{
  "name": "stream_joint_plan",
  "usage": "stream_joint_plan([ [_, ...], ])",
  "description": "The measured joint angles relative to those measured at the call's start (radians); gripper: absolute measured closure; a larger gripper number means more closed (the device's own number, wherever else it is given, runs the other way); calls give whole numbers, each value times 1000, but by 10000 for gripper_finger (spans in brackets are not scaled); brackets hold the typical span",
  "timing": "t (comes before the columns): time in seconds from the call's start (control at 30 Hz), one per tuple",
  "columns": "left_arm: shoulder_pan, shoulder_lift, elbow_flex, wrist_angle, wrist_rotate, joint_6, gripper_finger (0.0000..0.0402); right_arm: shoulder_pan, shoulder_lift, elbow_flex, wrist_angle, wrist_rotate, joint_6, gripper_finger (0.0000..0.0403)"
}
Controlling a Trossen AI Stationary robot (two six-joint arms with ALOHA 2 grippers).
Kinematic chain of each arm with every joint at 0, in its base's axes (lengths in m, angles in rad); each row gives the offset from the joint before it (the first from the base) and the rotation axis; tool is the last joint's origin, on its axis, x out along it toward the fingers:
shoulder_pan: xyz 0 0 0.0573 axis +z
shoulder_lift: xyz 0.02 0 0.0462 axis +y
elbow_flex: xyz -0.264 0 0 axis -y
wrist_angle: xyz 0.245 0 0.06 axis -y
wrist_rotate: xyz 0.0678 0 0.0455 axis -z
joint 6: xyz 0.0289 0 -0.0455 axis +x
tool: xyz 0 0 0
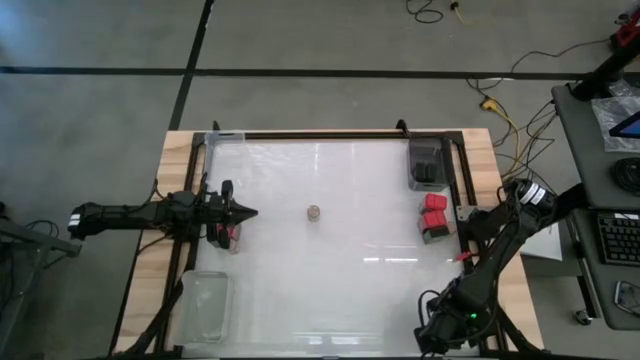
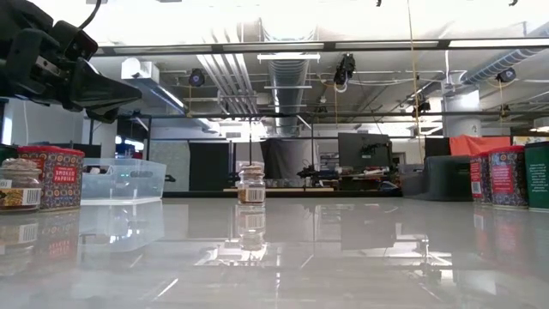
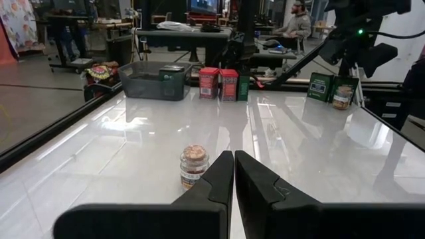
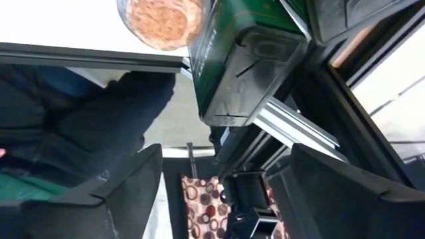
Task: Sort spices by type
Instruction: Put the black seasoning can into the black bin
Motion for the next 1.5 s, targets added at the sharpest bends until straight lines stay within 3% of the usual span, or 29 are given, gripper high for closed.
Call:
stream_joint_plan([
  [0.7, 0, 0, 0, 0, 0, 0, 401, 4, 6, -28, -1, 3, 0, 106],
  [1.1, 0, 0, 0, 0, 0, 0, 401, 4, 6, -44, 4, 75, 0, 91],
  [1.5, 0, 0, 0, 0, 0, 0, 401, 4, 6, -74, 6, 75, -13, 158],
])
